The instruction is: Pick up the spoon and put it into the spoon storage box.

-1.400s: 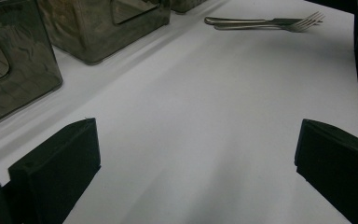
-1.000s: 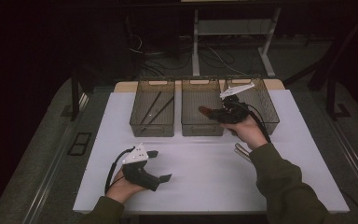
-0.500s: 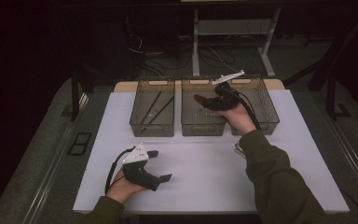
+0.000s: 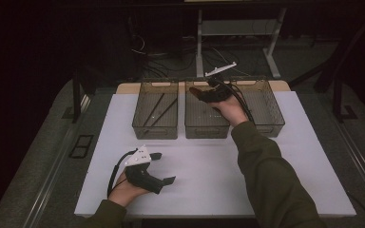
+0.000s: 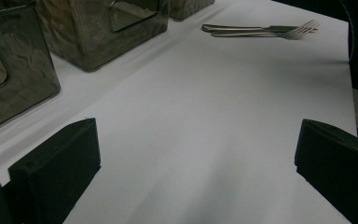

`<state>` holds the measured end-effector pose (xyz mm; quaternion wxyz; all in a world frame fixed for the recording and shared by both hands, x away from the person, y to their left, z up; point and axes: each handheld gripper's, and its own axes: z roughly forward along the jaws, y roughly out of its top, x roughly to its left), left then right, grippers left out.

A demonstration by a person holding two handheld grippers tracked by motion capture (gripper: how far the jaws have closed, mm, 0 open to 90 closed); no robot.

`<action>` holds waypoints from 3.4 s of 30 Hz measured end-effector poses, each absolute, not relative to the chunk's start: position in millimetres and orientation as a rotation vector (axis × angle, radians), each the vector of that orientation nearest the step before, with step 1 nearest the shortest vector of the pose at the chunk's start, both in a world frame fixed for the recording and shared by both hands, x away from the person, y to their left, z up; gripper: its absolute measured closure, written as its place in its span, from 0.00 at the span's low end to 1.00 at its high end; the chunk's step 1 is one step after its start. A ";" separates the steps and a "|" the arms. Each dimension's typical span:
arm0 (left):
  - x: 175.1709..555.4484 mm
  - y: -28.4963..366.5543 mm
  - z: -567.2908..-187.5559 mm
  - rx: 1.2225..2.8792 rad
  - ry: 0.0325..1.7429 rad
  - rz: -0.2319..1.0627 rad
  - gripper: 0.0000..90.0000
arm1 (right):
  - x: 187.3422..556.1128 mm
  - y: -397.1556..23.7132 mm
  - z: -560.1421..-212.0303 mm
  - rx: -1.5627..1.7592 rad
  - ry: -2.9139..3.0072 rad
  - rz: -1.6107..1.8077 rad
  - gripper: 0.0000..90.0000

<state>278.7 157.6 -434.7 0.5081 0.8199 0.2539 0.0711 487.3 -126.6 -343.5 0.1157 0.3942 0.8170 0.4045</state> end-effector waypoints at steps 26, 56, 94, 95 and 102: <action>277.9 155.9 -435.1 1.990 0.601 0.174 0.00 | 499.4 -120.5 -376.7 1.234 2.414 1.158 0.76; 276.5 155.7 -435.0 2.002 0.609 0.187 0.00 | 450.7 -160.5 -341.1 1.098 2.364 1.340 0.46; 274.7 155.6 -435.1 2.008 0.611 0.201 0.00 | 343.1 -228.3 -366.8 0.971 2.392 1.462 0.41; 274.8 155.7 -435.1 2.009 0.607 0.203 0.00 | 340.7 -230.1 -367.4 0.972 2.392 1.458 0.41; 274.1 155.3 -434.8 2.013 0.607 0.205 0.00 | 325.8 -244.8 -371.3 0.977 2.393 1.440 0.40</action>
